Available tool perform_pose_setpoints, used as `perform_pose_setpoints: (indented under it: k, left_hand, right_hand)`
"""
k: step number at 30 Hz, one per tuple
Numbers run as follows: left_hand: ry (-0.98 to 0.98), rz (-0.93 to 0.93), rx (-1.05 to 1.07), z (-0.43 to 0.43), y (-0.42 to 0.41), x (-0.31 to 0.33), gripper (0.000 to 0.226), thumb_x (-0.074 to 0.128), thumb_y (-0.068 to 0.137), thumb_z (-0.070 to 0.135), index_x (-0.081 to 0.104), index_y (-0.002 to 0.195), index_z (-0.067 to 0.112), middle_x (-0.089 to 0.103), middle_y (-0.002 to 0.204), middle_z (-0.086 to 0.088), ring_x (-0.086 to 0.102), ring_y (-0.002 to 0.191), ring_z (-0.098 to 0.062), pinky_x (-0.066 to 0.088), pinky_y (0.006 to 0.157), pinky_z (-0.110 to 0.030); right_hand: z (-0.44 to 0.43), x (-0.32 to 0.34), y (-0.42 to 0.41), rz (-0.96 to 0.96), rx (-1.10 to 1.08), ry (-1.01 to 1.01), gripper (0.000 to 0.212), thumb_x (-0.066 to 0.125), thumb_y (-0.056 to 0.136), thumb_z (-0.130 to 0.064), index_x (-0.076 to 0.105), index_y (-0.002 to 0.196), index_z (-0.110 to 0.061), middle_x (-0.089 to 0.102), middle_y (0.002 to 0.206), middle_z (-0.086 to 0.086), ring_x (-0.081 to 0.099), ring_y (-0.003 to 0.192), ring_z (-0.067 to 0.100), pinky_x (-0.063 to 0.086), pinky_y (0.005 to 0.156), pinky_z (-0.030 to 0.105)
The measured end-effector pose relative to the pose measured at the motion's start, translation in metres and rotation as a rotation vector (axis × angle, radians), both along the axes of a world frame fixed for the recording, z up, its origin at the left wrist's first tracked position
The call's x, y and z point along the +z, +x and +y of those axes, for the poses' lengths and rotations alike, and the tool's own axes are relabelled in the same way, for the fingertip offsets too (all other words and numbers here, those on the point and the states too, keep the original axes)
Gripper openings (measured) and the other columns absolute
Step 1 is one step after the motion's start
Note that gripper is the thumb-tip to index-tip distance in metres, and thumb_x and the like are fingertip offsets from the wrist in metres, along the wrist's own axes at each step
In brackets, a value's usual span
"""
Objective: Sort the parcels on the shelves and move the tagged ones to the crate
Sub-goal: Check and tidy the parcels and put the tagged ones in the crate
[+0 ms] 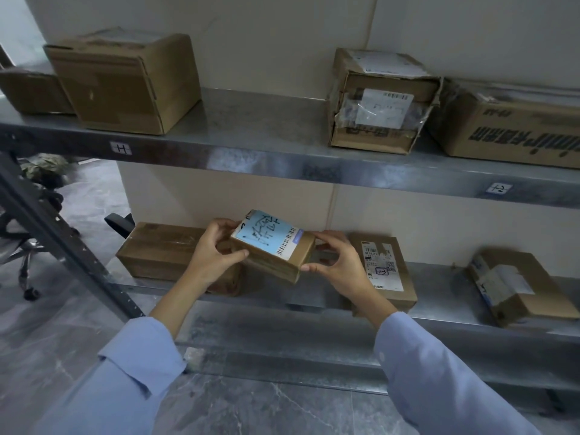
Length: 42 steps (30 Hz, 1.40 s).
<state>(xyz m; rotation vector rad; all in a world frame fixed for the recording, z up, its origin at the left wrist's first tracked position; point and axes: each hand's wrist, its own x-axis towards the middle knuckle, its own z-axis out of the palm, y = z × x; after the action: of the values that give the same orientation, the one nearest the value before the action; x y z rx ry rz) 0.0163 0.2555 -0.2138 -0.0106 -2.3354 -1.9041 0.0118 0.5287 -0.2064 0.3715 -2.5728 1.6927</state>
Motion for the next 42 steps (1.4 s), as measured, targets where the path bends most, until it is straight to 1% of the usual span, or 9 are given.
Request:
perform_pose_setpoints:
  k: [3,8,14,18,21,27,33,38,42]
  left_hand:
    - [-0.060,0.010,-0.025,0.000,0.006,0.003,0.072,0.077,0.075,-0.004,0.052,0.131,0.034,0.061,0.126,0.016,0.054,0.118,0.003,0.045,0.097,-0.020]
    - [-0.073,0.012,0.018,-0.002,0.013,0.003,0.066,0.078,0.075,-0.001,0.057,0.124,0.038,0.063,0.120,0.018,0.054,0.111,0.009,0.044,0.096,-0.022]
    - [-0.033,0.011,0.072,-0.004,0.015,0.001,0.057,0.073,0.080,-0.001,0.057,0.127,0.029,0.063,0.122,0.012,0.056,0.115,-0.005,0.046,0.096,-0.027]
    - [-0.015,0.009,0.068,0.003,0.015,0.002,0.055,0.071,0.082,-0.002,0.056,0.128,0.024,0.062,0.125,0.008,0.055,0.117,-0.008,0.046,0.102,-0.033]
    - [-0.038,0.044,0.048,0.006,0.014,0.005,0.055,0.072,0.081,-0.002,0.055,0.126,0.024,0.060,0.126,0.010,0.054,0.119,-0.010,0.043,0.104,-0.034]
    - [-0.043,0.022,-0.041,0.011,0.013,0.012,0.059,0.072,0.081,0.000,0.053,0.128,0.029,0.053,0.134,0.011,0.049,0.118,-0.006,0.044,0.074,-0.005]
    - [-0.036,0.015,-0.127,0.009,0.011,0.018,0.063,0.069,0.080,-0.005,0.053,0.122,0.040,0.054,0.131,0.019,0.051,0.121,-0.008,0.051,0.088,-0.032]
    - [-0.024,0.013,-0.162,0.007,0.003,0.022,0.071,0.077,0.071,-0.001,0.054,0.123,0.042,0.061,0.124,0.009,0.054,0.120,-0.004,0.047,0.093,-0.028]
    - [-0.099,-0.004,-0.260,0.004,-0.003,0.025,0.065,0.082,0.059,0.014,0.058,0.116,0.033,0.063,0.122,0.003,0.056,0.121,-0.014,0.041,0.109,-0.040]
  right_hand:
    - [-0.001,-0.002,0.000,0.011,0.023,0.021,0.077,0.089,0.063,-0.012,0.056,0.133,-0.017,0.056,0.119,0.004,0.058,0.108,0.011,0.052,0.085,0.014]
    - [-0.004,-0.003,0.002,-0.063,0.044,-0.072,0.075,0.083,0.072,-0.004,0.047,0.137,-0.012,0.057,0.126,0.003,0.058,0.116,0.013,0.053,0.092,0.028]
    - [-0.007,-0.002,0.000,-0.134,0.090,-0.102,0.043,0.073,0.086,-0.008,0.054,0.123,-0.018,0.057,0.131,-0.005,0.055,0.118,-0.003,0.046,0.089,0.010]
    - [-0.016,-0.003,-0.001,-0.115,0.037,-0.167,0.059,0.077,0.082,-0.013,0.049,0.135,-0.016,0.058,0.134,-0.004,0.055,0.125,0.011,0.050,0.100,0.033]
    - [-0.021,0.000,-0.002,-0.072,-0.041,-0.105,0.070,0.087,0.070,-0.022,0.048,0.128,-0.026,0.060,0.125,-0.013,0.059,0.118,0.009,0.053,0.098,0.037]
    - [-0.021,0.006,-0.002,0.004,-0.159,-0.049,0.096,0.090,0.065,-0.015,0.037,0.144,-0.024,0.051,0.121,-0.021,0.053,0.111,-0.004,0.047,0.093,0.012]
    - [-0.010,0.012,0.000,0.024,-0.107,-0.052,0.081,0.082,0.074,-0.006,0.042,0.144,-0.013,0.054,0.121,-0.016,0.053,0.120,0.007,0.043,0.088,0.003]
    - [0.000,0.022,0.000,-0.009,-0.047,-0.023,0.084,0.078,0.077,-0.003,0.035,0.149,-0.014,0.055,0.138,0.001,0.050,0.130,0.015,0.045,0.107,0.031]
    - [0.009,0.026,0.004,-0.059,-0.007,-0.026,0.090,0.077,0.078,-0.002,0.029,0.152,-0.019,0.052,0.141,0.001,0.052,0.128,0.010,0.050,0.100,0.026]
